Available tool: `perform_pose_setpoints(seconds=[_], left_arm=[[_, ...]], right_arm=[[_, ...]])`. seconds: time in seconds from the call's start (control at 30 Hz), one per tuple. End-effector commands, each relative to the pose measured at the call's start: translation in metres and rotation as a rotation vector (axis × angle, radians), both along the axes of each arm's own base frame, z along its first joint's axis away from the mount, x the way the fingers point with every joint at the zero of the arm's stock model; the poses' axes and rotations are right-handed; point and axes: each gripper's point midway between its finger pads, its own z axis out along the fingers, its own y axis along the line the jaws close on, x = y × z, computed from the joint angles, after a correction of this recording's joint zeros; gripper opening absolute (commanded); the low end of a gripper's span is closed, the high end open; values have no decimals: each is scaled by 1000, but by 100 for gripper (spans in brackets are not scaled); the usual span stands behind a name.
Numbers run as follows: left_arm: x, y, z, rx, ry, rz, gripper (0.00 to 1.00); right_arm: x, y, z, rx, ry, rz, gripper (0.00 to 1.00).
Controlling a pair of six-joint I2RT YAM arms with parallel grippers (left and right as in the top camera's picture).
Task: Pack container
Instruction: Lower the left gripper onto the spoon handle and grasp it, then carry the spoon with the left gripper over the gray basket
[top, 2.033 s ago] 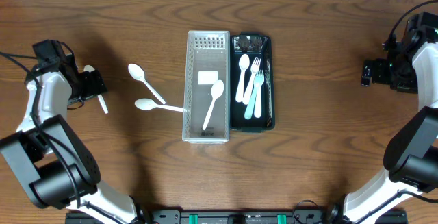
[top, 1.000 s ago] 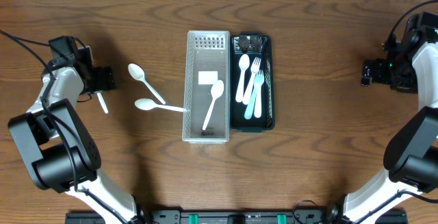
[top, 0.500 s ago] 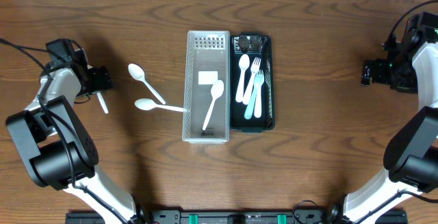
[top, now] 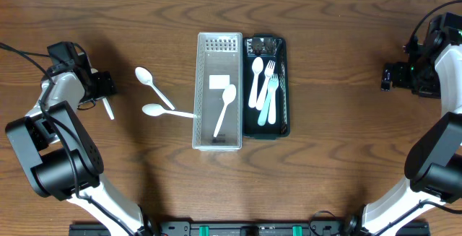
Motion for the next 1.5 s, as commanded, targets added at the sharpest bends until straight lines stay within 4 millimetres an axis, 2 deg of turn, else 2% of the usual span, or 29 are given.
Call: perform_pose_setpoints(seconds=[0.0, 0.2, 0.4, 0.57, 0.73, 0.8, 0.9, 1.0, 1.17, 1.3, 1.37, 1.47], left_arm=[[0, 1, -6, -5, 17, 5, 86], [-4, -1, -17, -18, 46, 6, 86], [-3, -1, -17, -17, 44, 6, 85], [1, 1, -15, -23, 18, 50, 65], [9, 4, -12, -28, -26, 103, 61], [9, 5, -12, -27, -29, 103, 51], [9, 5, -12, -27, -29, 103, 25], [9, 5, -12, -27, -29, 103, 15], [9, 5, -12, -27, -29, 103, 7], [15, 7, -5, -15, -59, 102, 6], [21, 10, 4, -3, -95, 102, 6], [34, 14, 31, 29, -179, 97, 6]], right_arm=[[-1, -1, 0, 2, -1, 7, 99], [-1, -1, 0, 2, -1, 7, 99], [-1, -1, 0, 2, -1, 8, 99], [-1, -1, 0, 2, -1, 8, 99], [-1, -1, 0, 2, -1, 7, 99], [-1, -1, 0, 2, -1, 8, 99], [-1, -1, 0, 2, -1, 8, 99], [-1, -1, 0, 2, -1, 8, 99], [-1, -1, 0, 2, -1, 7, 99], [-1, -1, 0, 2, -1, 8, 99], [-1, -1, 0, 2, -1, 8, 99], [-1, -1, 0, 2, -1, 8, 99]])
